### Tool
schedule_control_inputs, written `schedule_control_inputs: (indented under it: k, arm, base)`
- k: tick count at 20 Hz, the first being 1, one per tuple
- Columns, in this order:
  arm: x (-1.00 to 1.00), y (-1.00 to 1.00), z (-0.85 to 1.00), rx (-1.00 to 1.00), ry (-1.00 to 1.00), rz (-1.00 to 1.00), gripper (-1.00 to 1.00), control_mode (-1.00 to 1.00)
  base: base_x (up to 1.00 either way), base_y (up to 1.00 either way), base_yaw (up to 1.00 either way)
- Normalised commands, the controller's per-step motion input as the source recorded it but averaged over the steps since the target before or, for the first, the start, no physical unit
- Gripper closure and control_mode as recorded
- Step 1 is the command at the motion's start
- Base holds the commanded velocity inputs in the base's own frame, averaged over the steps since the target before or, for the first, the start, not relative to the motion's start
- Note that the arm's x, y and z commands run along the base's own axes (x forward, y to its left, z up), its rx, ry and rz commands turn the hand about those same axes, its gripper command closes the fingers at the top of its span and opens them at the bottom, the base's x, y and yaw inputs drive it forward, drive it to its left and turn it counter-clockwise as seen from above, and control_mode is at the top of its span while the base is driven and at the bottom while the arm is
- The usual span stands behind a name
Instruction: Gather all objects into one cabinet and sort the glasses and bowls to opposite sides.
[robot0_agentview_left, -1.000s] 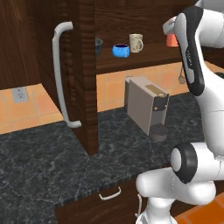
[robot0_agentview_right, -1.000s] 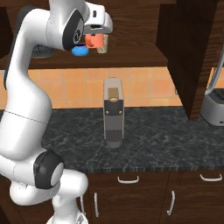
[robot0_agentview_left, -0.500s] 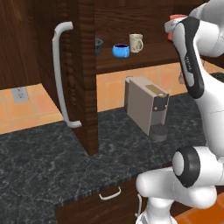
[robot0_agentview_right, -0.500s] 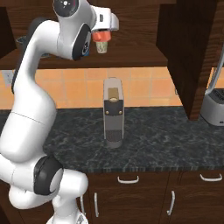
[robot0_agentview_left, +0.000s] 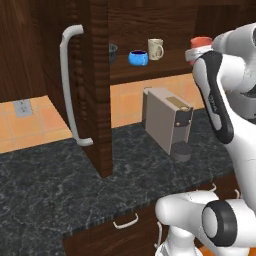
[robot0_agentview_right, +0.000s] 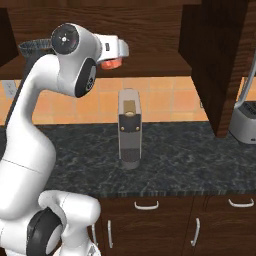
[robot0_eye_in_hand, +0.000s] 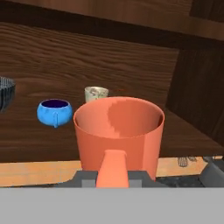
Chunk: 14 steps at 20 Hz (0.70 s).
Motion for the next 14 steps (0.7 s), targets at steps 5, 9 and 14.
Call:
schedule_control_inputs:
  k: [5,9,14]
  arm:
    - [0.88,0.00,0.03,0.02,-0.13,-0.08,1.00,-1.00]
    - [0.31,0.00,0.00,0.00,0.00,-0.03,1.00,-1.00]
    - [0.94,-0.56,0.09,0.17,0.17,0.06,1.00,-1.00]
  base:
    - [0.00,0.00,0.00]
    - [0.00,0.00,0.00]
    - [0.00,0.00,0.00]
